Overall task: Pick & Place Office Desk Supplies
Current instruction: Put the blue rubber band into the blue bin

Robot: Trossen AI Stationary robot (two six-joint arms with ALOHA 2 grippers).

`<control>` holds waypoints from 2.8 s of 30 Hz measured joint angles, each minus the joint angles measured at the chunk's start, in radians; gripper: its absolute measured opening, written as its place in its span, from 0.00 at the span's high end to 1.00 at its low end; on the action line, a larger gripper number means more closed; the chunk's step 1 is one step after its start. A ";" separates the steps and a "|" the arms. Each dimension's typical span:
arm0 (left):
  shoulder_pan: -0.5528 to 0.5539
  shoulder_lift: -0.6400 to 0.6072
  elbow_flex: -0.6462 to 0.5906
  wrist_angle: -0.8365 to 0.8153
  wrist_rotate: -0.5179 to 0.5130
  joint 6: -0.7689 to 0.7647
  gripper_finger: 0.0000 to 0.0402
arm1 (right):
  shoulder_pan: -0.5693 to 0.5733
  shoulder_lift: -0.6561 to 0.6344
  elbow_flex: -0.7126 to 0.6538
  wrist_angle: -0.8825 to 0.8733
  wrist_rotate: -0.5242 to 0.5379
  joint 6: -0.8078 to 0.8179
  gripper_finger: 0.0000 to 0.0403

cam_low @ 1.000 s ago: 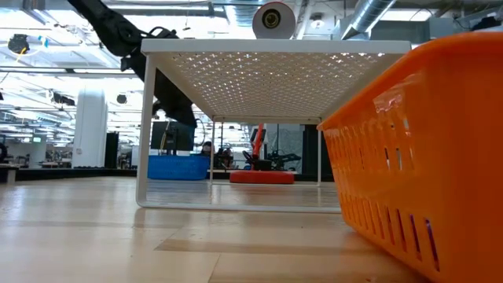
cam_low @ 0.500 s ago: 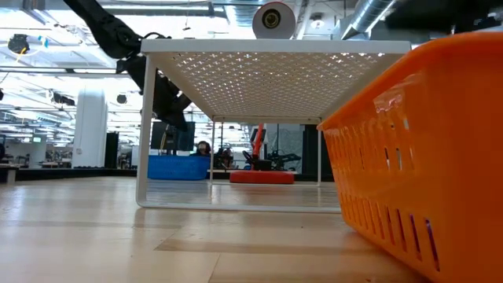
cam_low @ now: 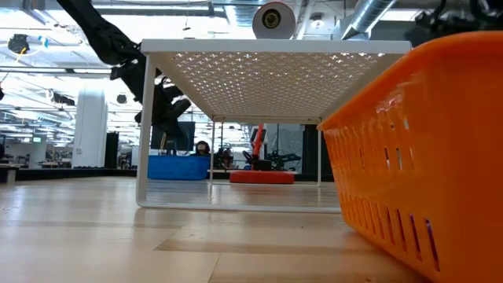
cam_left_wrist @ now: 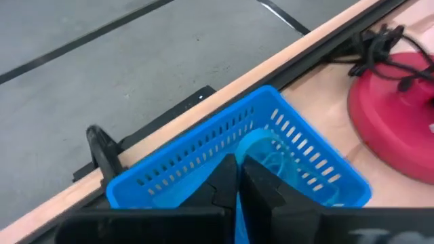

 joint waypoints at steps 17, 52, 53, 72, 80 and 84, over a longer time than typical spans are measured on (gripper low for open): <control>0.011 0.084 -0.064 0.112 0.017 -0.045 0.90 | -0.020 0.026 0.001 -0.055 -0.036 0.059 0.80; -0.735 -0.476 -0.064 0.003 -0.065 -0.230 0.46 | -0.274 0.262 0.001 -0.404 -0.388 0.662 0.80; -0.778 -0.484 -0.064 0.022 -0.094 -0.230 0.47 | -0.286 0.270 0.001 -0.393 -0.389 0.665 0.80; -1.083 -0.467 -0.064 0.147 -0.262 -0.209 0.47 | -0.445 0.405 0.005 -0.274 -0.374 0.627 0.80; -1.088 -0.467 -0.064 0.147 -0.260 -0.219 0.47 | -0.457 0.406 0.003 -0.246 -0.371 0.572 0.95; -1.105 -0.467 -0.064 0.146 -0.260 -0.231 0.47 | -0.452 0.406 0.002 -0.240 -0.366 0.555 0.98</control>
